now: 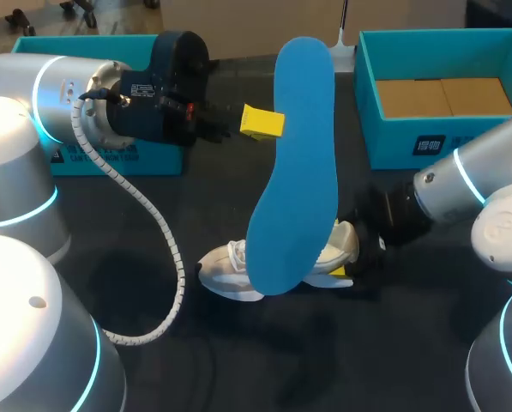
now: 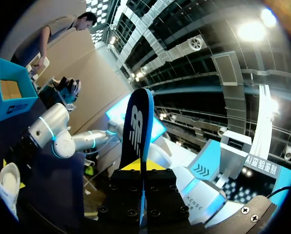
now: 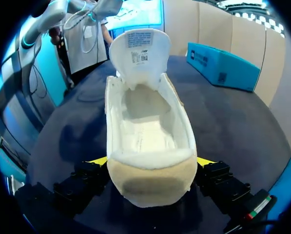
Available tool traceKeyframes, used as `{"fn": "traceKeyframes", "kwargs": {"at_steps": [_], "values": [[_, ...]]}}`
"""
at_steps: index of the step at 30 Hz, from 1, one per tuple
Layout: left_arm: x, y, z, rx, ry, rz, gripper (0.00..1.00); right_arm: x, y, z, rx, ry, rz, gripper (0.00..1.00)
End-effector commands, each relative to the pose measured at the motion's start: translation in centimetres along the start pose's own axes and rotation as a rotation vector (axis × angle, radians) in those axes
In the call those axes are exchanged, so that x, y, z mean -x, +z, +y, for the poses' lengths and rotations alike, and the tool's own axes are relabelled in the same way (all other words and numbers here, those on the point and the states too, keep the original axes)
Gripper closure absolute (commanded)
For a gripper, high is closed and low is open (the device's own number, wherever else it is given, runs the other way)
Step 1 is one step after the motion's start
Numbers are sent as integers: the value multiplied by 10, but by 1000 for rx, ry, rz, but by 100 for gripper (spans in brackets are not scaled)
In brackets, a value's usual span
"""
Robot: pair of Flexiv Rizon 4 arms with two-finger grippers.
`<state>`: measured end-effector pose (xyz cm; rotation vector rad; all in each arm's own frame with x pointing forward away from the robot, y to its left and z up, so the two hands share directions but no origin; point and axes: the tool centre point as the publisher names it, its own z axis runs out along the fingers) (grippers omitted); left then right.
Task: Take the shoe out of the shoebox, open the shoe tongue, remove and reinsert the insole, then place the shoe into the shoebox
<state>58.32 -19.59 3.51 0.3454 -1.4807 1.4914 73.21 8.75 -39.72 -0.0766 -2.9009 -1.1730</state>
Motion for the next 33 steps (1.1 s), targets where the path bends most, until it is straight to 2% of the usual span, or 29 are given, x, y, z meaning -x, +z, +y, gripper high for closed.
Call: {"fn": "traceKeyframes", "kwargs": {"at_steps": [1, 5, 18, 31, 33], "values": [[1, 0, 1, -3, 1, 1, 100, -4, -16, 10, -83, 5, -5, 0], [1, 0, 1, -3, 1, 1, 100, -5, -24, 16, -128, 9, -15, 0], [1, 0, 1, -3, 1, 1, 100, -12, -50, 46, -369, 46, 16, 0], [1, 0, 1, -3, 1, 1, 100, -12, -50, 46, -369, 46, 16, 0], [1, 0, 1, -3, 1, 1, 100, -9, -52, 52, -380, 8, -7, 0]]}}
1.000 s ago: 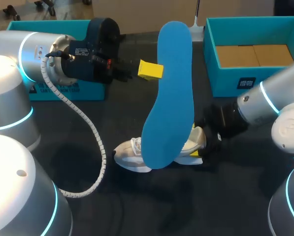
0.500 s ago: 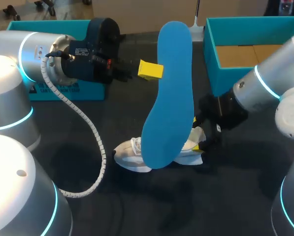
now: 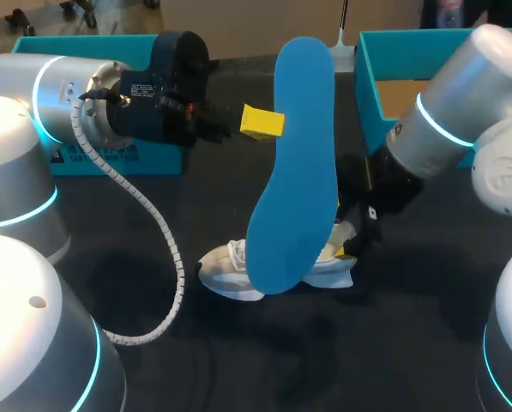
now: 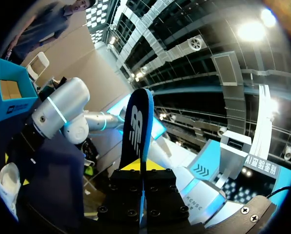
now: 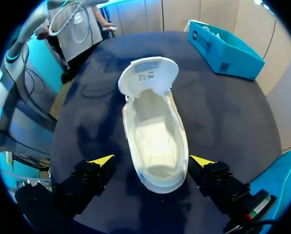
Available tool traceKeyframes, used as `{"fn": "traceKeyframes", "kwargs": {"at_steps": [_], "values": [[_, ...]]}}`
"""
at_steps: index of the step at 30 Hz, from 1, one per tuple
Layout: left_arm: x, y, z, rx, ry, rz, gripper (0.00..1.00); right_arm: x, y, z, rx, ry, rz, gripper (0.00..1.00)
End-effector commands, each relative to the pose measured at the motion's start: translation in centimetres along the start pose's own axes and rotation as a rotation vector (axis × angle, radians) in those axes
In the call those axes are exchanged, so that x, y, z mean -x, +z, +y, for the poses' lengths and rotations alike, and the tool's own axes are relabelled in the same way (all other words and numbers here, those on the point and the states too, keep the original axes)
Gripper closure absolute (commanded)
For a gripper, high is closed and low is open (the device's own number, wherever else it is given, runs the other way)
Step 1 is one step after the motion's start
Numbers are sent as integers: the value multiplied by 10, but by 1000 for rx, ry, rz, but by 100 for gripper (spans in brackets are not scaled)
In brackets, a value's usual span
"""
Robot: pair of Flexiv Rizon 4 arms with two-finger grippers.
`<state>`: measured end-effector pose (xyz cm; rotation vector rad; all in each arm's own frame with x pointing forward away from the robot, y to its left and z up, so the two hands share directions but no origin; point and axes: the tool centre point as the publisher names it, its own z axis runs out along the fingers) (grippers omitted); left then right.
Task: Take the shoe out of the shoebox, open the shoe tongue, remove and reinsert the insole, then place the shoe into the shoebox
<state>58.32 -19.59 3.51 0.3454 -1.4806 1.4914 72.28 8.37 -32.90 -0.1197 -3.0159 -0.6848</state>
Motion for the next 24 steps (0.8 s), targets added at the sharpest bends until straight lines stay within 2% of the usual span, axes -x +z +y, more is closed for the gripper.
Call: {"fn": "traceKeyframes", "kwargs": {"at_steps": [1, 3, 9, 16, 19, 24], "values": [[1, 0, 1, -2, 1, 1, 100, 3, -4, 10, -75, -34, -31, 0], [1, 0, 1, -2, 1, 1, 100, 6, -7, 13, -88, -55, -36, 0], [1, 0, 1, -2, 1, 1, 100, 15, -7, 22, -193, -123, -11, 0], [1, 0, 1, -2, 1, 1, 100, 20, -1, 28, -243, -155, -60, 0], [1, 0, 1, -2, 1, 1, 100, 19, 2, 32, -307, -139, -71, 0], [1, 0, 1, -2, 1, 1, 100, 18, 4, 31, -311, -131, -98, 0]]}}
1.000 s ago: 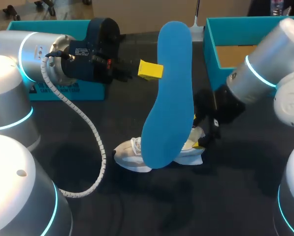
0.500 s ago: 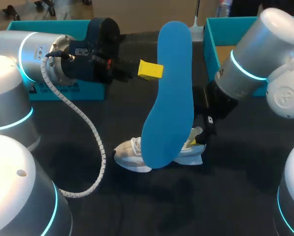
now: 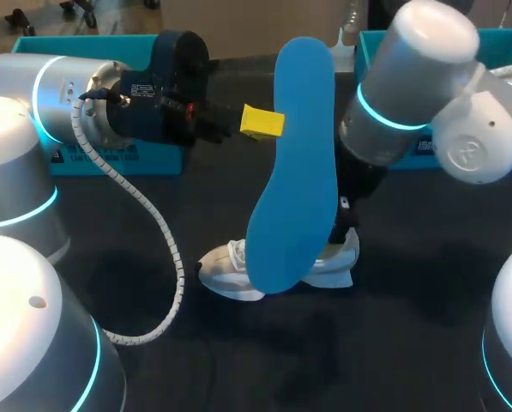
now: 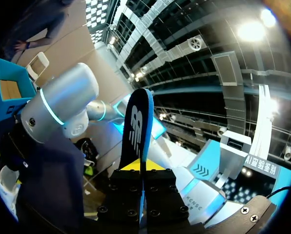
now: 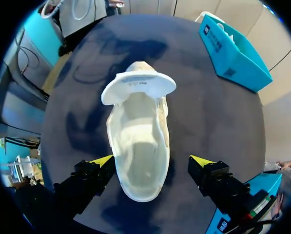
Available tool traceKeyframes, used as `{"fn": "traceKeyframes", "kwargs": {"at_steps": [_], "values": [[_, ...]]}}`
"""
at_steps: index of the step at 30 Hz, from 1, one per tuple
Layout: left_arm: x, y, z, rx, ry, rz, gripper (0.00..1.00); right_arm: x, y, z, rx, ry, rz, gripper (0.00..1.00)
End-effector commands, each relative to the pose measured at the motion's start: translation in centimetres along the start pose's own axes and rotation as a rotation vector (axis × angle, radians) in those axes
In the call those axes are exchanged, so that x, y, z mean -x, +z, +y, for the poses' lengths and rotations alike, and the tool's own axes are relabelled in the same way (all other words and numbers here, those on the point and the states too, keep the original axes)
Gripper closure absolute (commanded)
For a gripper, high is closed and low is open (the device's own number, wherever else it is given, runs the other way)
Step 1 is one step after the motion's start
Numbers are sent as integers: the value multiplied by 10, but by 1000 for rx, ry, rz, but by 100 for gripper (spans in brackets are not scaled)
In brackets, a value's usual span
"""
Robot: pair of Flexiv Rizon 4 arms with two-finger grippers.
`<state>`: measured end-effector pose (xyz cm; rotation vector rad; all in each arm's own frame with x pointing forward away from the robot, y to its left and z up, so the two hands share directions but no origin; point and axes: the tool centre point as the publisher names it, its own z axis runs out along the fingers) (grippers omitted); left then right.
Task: Take the shoe out of the shoebox, open the shoe tongue, remove and reinsert the insole, then place the shoe into the shoebox
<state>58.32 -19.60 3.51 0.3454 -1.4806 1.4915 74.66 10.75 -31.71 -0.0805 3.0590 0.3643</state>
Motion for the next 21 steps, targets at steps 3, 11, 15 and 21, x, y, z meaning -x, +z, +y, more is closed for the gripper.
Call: {"fn": "traceKeyframes", "kwargs": {"at_steps": [3, 11, 15, 21], "values": [[1, 0, 1, -2, 1, 1, 100, -4, 5, 2, -103, 31, -7, 0], [1, 0, 1, -2, 1, 1, 100, -4, 5, 2, -103, 31, -7, 0], [1, 0, 1, -2, 1, 1, 100, -4, 5, 2, -103, 31, -7, 0], [1, 0, 1, -2, 1, 1, 100, 8, 16, 12, -76, 44, -34, 0]]}}
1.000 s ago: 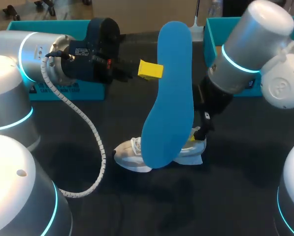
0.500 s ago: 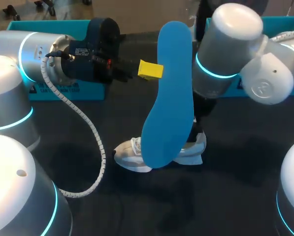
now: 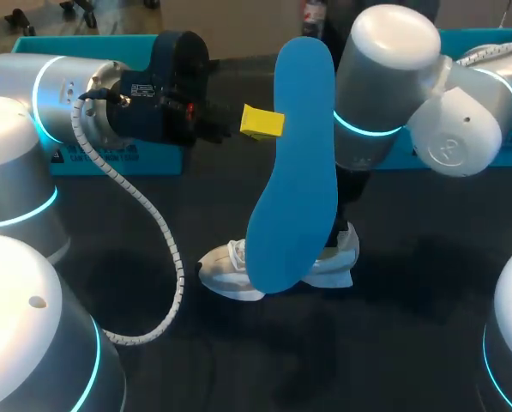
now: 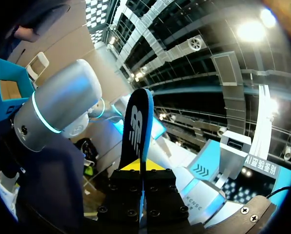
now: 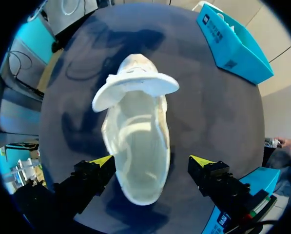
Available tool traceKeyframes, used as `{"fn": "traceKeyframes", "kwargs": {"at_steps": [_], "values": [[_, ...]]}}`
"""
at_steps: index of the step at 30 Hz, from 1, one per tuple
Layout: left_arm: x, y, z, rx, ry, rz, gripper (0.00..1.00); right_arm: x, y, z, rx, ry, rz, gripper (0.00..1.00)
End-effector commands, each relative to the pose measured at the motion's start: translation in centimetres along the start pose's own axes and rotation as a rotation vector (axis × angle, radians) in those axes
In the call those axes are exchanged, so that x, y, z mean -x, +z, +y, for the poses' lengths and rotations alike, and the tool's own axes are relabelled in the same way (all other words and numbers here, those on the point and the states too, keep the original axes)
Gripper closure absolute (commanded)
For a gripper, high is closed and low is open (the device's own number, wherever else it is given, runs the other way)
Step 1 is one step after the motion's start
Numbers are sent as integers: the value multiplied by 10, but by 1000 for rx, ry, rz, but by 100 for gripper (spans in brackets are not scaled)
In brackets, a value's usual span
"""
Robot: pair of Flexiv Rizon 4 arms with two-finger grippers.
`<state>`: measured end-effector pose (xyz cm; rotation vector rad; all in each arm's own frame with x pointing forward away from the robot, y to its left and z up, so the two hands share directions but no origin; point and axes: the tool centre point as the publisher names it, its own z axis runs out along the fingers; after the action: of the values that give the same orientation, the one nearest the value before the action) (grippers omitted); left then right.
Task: Take the shoe out of the shoebox, open the shoe tongue, remove and reinsert the insole, then place the shoe into the shoebox
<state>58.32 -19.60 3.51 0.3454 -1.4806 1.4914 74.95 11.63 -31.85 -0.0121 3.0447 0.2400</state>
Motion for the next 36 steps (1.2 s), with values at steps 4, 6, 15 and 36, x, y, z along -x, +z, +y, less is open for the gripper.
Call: {"fn": "traceKeyframes", "kwargs": {"at_steps": [4, 6, 15, 36], "values": [[1, 0, 1, -2, 1, 1, 100, 13, 24, 8, 34, -8, -2, 0], [1, 0, 1, -2, 1, 1, 100, 18, 34, 9, 48, -34, 7, 0], [1, 0, 1, -2, 1, 1, 100, 28, 73, 13, 53, -77, 97, 0], [1, 0, 1, -2, 1, 1, 100, 17, 97, -2, 39, 2, 212, 100]]}}
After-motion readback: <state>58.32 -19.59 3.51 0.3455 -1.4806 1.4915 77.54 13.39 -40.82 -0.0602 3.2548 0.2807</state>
